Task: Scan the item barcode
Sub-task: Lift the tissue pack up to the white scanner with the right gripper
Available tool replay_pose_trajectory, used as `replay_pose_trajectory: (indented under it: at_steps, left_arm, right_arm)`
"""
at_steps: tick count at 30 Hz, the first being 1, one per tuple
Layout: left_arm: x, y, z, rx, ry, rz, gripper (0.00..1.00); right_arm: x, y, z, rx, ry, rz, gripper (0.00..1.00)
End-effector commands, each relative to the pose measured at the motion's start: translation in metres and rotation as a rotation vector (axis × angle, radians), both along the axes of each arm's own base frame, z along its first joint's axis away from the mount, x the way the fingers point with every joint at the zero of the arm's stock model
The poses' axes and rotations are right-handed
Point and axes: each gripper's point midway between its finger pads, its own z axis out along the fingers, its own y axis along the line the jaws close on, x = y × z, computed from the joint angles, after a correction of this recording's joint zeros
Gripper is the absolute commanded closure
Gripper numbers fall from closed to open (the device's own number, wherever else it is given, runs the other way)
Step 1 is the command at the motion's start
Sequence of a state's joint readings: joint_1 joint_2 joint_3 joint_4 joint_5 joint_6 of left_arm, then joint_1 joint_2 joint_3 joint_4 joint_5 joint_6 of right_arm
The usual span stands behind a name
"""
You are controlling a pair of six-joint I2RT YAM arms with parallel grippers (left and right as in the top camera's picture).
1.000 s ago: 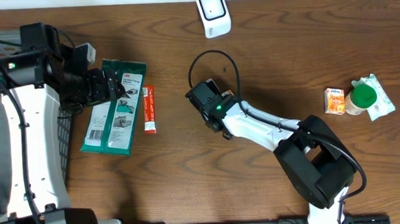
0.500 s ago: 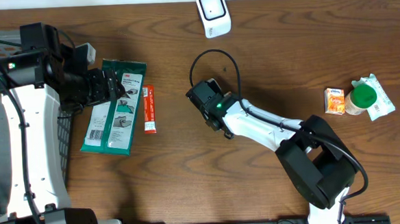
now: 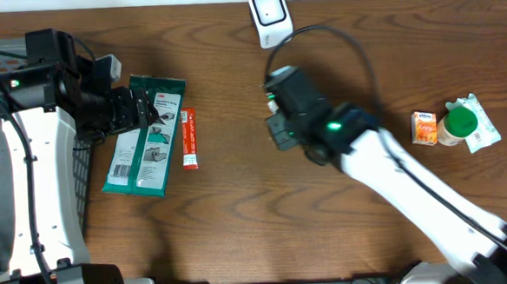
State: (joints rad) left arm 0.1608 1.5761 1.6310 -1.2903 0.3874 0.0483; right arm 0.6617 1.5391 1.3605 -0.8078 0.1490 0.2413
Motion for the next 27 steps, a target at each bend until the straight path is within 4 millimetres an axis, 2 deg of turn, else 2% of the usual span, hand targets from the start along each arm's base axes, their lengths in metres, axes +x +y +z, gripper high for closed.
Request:
replay_pose_trajectory:
  at_steps: [1,6,9,12,15,20,23,25,27]
  left_arm:
    - [-0.002,-0.001,0.004,-0.005,-0.01,0.004,0.13]
    - [-0.002,-0.001,0.004,-0.005,-0.01,0.004,0.13]
    - [-0.002,-0.001,0.004,-0.005,-0.009,0.004,0.13]
    - [-0.002,-0.001,0.004,-0.005,-0.01,0.004,0.13]
    - [-0.002,-0.001,0.004,-0.005,-0.01,0.004,0.13]
    - [-0.002,-0.001,0.004,-0.005,-0.009,0.004,0.13]
    - [-0.002,-0.001,0.004,-0.005,-0.01,0.004,0.13]
    - [-0.002,-0.001,0.004,-0.005,-0.01,0.004,0.13]
    - [-0.002,-0.001,0.004,-0.005,-0.009,0.004,0.13]
  right_arm:
    - [-0.01,-0.001,0.037,0.131,0.015,-0.023,0.99]
    - [-0.02,-0.006,0.09,0.248,0.063,0.005,0.99]
    - [-0.019,-0.018,0.133,0.32,0.05,-0.046,0.99]
    - [-0.013,-0.025,0.171,0.365,-0.02,-0.055,0.99]
    - [-0.014,-0.023,0.209,0.449,-0.063,-0.02,0.99]
    - [0.0,-0.021,0.258,0.547,-0.138,0.024,0.99]
    - [0.012,-0.014,0.272,0.598,-0.153,0.059,0.99]
    - [0.024,-0.011,0.271,0.609,-0.146,0.059,0.99]
    - [0.04,-0.006,0.26,0.615,-0.123,0.038,0.99]
